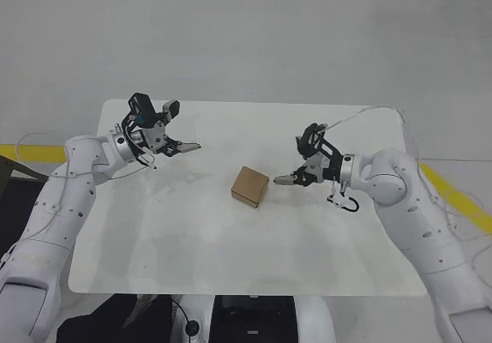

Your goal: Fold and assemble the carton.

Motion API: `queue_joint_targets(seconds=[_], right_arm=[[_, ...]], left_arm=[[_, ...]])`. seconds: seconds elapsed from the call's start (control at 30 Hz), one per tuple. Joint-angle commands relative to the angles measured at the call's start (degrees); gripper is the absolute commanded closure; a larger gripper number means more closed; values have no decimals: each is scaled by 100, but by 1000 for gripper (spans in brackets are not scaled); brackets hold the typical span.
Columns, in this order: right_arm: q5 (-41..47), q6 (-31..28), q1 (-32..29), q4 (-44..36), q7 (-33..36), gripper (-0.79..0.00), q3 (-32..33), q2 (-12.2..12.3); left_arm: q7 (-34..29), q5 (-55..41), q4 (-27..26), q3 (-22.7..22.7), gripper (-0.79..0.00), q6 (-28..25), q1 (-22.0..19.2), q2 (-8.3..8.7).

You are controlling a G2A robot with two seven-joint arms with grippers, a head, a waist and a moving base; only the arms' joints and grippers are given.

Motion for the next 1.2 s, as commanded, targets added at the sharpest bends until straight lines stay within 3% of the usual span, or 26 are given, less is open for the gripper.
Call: queue_joint_targets(seconds=[0.0, 0.4, 0.47, 0.6, 0.8, 1.0, 1.1, 1.17], right_arm=[[-23, -130, 64, 93, -96, -785, -62, -13], [-23, -130, 64, 93, -96, -785, -62, -13], [-335, -109, 27, -41, -57, -785, -95, 2], [-1018, -180, 160, -461, 114, -785, -457, -36], [-1301, 415, 697, -502, 164, -785, -1175, -273], [-1747, 408, 814, 97, -556, -785, -1583, -417], [-1816, 237, 738, 224, -1076, -785, -1361, -361], [-1816, 237, 738, 224, -1076, -785, -1361, -361]], left_arm=[[0, 0, 0, 0, -785, 0, 0, 0], [0, 0, 0, 0, -785, 0, 0, 0], [0, 0, 0, 0, -785, 0, 0, 0], [0, 0, 0, 0, -785, 0, 0, 0], [0, 0, 0, 0, -785, 0, 0, 0], [0, 0, 0, 0, -785, 0, 0, 0], [0, 0, 0, 0, -785, 0, 0, 0], [0, 0, 0, 0, -785, 0, 0, 0]])
